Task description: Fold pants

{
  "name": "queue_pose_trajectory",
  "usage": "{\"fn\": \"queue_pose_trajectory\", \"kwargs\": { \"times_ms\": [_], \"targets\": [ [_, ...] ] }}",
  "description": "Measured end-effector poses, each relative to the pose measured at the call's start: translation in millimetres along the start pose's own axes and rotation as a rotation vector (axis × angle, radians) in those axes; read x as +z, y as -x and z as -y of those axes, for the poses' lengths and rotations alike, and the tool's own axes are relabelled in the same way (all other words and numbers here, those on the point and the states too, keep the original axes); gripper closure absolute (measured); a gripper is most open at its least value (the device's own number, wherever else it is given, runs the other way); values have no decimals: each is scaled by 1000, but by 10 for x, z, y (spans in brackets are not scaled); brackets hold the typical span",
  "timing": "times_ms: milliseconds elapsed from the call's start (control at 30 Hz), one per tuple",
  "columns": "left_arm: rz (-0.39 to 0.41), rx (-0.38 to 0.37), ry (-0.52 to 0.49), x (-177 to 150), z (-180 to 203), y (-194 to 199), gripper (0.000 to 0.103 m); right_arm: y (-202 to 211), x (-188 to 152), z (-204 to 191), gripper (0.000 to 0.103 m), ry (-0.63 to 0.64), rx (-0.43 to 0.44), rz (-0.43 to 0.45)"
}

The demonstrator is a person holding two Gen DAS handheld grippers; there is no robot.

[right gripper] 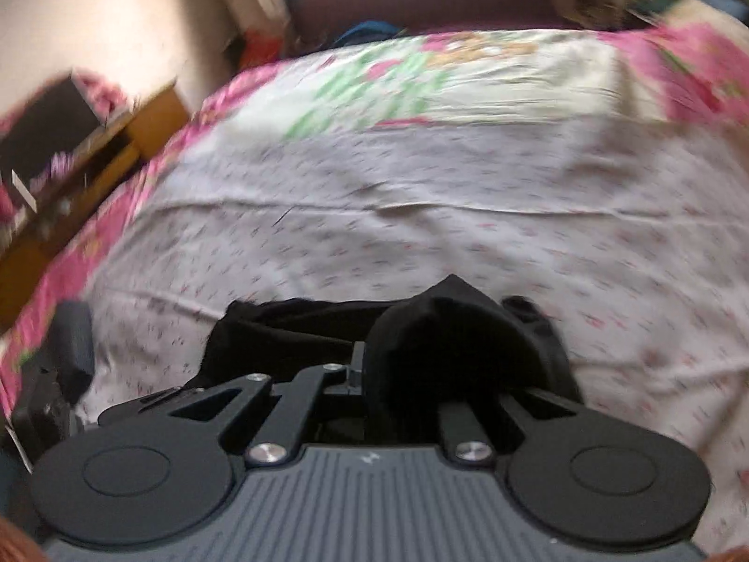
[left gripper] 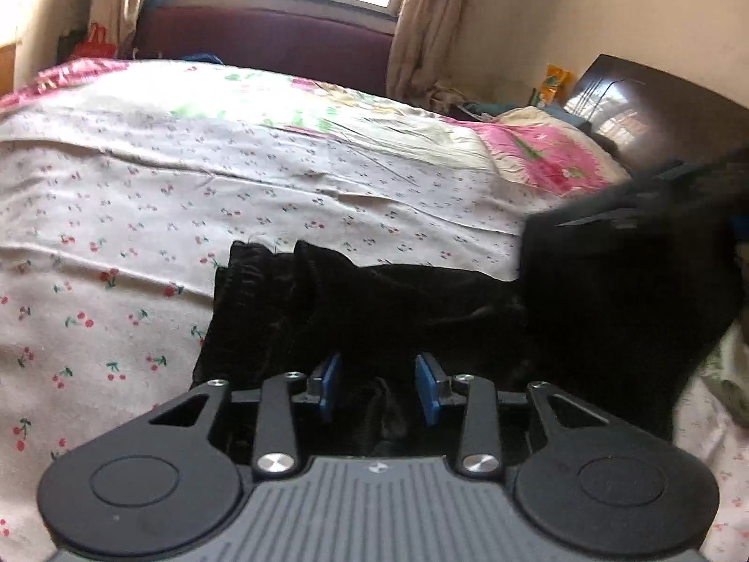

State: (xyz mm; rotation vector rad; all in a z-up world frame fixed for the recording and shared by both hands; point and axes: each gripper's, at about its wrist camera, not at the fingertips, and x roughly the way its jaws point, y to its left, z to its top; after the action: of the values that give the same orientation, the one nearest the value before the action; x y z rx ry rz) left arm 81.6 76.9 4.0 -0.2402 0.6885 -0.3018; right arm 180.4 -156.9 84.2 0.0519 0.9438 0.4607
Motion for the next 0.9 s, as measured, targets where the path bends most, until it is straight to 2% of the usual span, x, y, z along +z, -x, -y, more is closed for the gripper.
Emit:
{"fn": "queue_pose_trajectory", "kwargs": {
  "times_ms": [133, 200, 300, 333, 433, 633, 733, 900],
  "targets": [
    [-33, -71, 98, 5, -216, 63, 51, -472, 15, -562, 97, 109, -10, -97],
    [-27, -98, 132, 14, -298, 114, 51, -620, -15, -755, 97, 143, -12, -117],
    [-31, -123, 137, 16, -352, 142, 51, -744, -23, -923, 96, 182, -44, -125],
    [-31, -128, 139, 10, -363, 160, 51, -770, -27, -958, 92, 192, -46, -138],
    [-39, -128, 141, 22, -348, 156, 51, -788, -52, -1034, 86, 236, -42, -165],
    [-39, -124, 132, 13, -351, 170, 51, -698, -14, -1090, 86, 278, -68, -145],
    [-41, -125, 137, 20, -366, 164, 51, -666, -19, -1179, 75, 329, -60, -150],
    [-50, -148, 197, -29, -477, 225, 50, -580, -91, -1271, 74, 396, -30, -148]
  ]
}}
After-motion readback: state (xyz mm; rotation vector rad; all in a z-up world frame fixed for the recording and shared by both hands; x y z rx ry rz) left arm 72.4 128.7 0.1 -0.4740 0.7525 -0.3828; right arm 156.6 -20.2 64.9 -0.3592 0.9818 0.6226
